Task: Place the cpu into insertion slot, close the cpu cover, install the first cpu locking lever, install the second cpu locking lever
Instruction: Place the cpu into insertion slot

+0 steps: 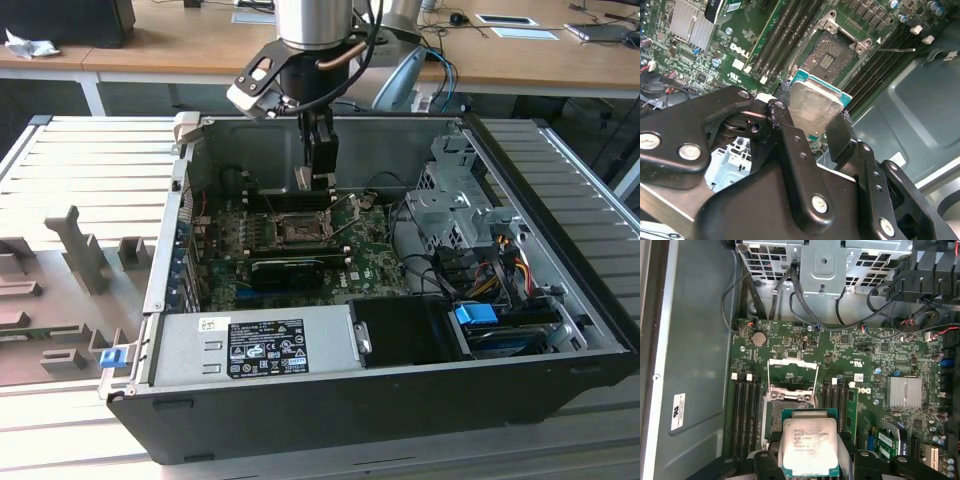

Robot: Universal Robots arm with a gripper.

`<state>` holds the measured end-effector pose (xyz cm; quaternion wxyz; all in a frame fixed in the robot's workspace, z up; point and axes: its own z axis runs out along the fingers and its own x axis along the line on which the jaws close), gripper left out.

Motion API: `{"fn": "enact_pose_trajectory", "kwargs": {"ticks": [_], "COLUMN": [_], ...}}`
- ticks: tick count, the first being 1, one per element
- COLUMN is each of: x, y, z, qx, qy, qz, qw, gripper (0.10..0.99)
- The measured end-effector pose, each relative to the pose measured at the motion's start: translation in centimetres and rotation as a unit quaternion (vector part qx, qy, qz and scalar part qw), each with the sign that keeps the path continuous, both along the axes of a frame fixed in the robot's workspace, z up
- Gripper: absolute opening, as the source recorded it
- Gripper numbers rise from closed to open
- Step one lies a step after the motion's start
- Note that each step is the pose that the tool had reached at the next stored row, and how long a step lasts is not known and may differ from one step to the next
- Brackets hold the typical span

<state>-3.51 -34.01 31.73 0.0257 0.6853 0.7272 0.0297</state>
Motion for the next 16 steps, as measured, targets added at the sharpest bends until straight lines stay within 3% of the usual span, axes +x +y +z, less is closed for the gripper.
{"fn": "enact_pose_trajectory", "kwargs": {"ticks": [6,16], "x": [0.00,0.00], "y": [0.00,0.00], "z": [-0.12,-0.86], "qx": [-0.0002,-0.0001], "qy": [-0.0001,-0.0002], "qz": [-0.036,-0.037], "qw": [0.9993,0.9993], "gripper": [0.529,0.529]}}
